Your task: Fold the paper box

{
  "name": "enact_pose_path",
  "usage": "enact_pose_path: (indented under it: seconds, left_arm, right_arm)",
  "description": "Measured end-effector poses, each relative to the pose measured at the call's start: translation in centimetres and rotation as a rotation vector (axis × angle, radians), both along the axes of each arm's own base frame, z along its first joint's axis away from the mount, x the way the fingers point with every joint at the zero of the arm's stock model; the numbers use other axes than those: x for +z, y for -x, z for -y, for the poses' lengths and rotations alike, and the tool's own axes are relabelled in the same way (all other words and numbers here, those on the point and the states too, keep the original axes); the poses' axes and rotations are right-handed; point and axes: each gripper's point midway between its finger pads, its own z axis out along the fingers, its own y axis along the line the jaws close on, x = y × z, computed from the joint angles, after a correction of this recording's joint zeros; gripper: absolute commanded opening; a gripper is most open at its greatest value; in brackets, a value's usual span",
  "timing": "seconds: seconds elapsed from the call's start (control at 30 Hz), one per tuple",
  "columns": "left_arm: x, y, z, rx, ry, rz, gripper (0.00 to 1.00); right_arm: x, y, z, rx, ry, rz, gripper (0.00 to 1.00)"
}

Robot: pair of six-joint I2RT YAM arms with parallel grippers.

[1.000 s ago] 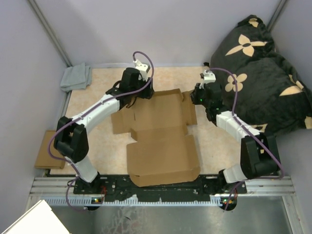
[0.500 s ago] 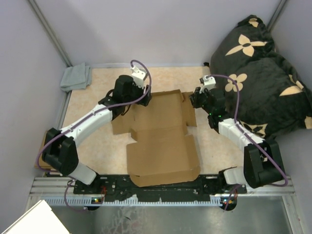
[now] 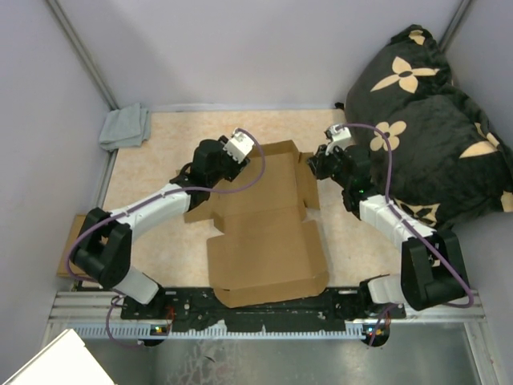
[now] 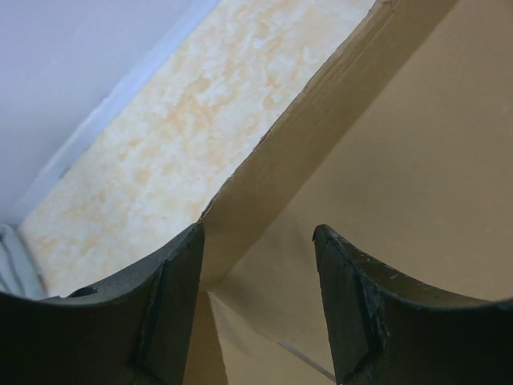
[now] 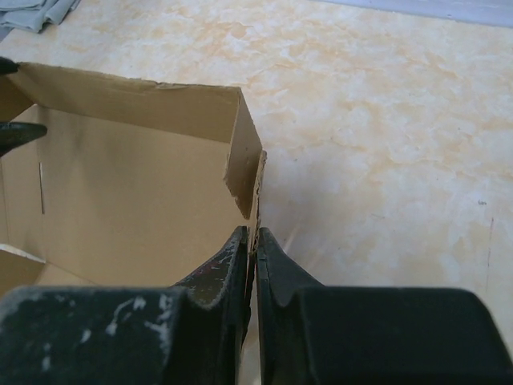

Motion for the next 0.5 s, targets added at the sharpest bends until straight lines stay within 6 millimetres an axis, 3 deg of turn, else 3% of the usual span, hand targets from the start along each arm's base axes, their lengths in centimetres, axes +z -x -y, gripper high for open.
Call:
enact_pose_path:
  seconds: [0.1,0.27,0.4,0.5]
  left_arm:
    - [0.3,-0.8,-0.3,-0.007,-0.053,0.04,0.54]
    - [0.0,-0.6,0.4,-0.08,-0.078,0.042,0.53]
    - [-0.4,0.0,1.1,-0.175,-0.038,-0.021,0.59]
    - [1.2,-0.4,1.1,-0.237,0.032,-0.064,0.64]
  right_arm:
    - [0.1,0.2,-0.1,0.012,0.003,0.001,0.1]
    - [0.1,0.5,-0.3,0.028,0.003,-0.002,0.1]
    - [-0.1,0.6,-0.4,0.038,0.007,-0.009,0.1]
    - [-0.2,0.8,-0.4,0.042,0.009,-0.016,0.1]
